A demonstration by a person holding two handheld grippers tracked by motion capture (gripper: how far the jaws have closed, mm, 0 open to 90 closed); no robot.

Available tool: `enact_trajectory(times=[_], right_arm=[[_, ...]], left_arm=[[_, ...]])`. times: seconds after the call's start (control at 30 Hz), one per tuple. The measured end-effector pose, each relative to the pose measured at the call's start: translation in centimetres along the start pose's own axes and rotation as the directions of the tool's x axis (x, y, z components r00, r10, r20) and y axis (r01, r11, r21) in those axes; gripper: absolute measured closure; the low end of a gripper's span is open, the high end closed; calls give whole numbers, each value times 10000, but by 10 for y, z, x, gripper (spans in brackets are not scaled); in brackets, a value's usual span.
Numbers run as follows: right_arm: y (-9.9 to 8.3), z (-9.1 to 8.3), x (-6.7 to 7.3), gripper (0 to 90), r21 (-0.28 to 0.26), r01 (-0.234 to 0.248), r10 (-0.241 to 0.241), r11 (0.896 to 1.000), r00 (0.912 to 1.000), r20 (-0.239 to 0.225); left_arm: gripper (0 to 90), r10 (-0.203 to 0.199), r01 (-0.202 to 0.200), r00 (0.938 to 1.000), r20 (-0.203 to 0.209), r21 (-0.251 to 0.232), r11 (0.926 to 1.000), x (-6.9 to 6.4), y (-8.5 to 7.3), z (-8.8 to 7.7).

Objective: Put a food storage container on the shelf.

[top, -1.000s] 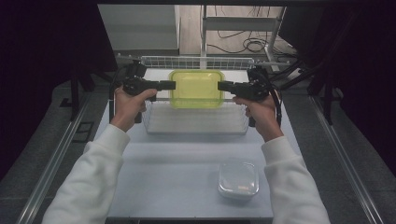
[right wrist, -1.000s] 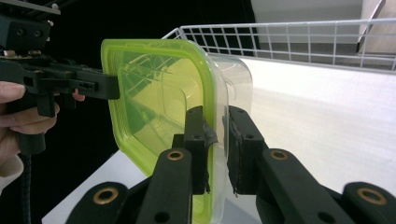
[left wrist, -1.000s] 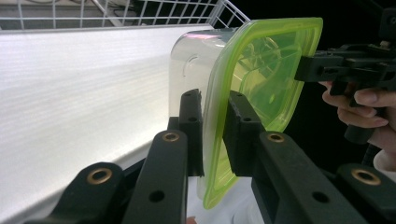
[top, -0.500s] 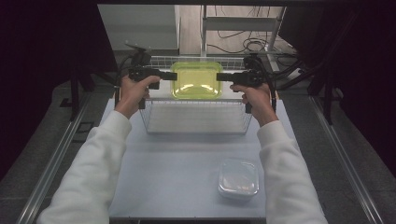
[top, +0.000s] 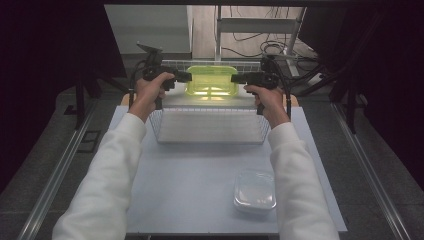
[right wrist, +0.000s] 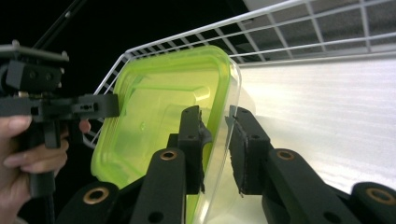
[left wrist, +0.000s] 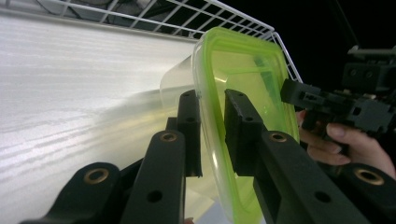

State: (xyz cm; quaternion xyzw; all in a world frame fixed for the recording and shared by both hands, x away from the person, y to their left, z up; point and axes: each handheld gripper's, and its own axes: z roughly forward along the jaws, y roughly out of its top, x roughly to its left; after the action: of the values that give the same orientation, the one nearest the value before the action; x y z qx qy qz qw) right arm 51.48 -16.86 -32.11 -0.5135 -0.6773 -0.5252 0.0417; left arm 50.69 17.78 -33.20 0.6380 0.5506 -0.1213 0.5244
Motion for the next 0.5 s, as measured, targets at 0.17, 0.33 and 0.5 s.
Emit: enact_trajectory(times=[0.17, 0.33, 0.5], right_arm=[[0, 9, -9, 721, -186, -1012, 1010, 9947, 9948, -92], [1, 10, -12, 717, -239, -1331, 1327, 9908, 9910, -193], [-1, 10, -12, 664, -403, -1288, 1281, 9908, 9916, -190]], left_arm=[[753, -606, 608, 9976, 327, -61, 9981, 11, 3, 5], [746, -684, 692, 9964, 507, -141, 9975, 15, 3, 7], [685, -18, -1, 9993, -384, -483, 9988, 8, 1, 6]])
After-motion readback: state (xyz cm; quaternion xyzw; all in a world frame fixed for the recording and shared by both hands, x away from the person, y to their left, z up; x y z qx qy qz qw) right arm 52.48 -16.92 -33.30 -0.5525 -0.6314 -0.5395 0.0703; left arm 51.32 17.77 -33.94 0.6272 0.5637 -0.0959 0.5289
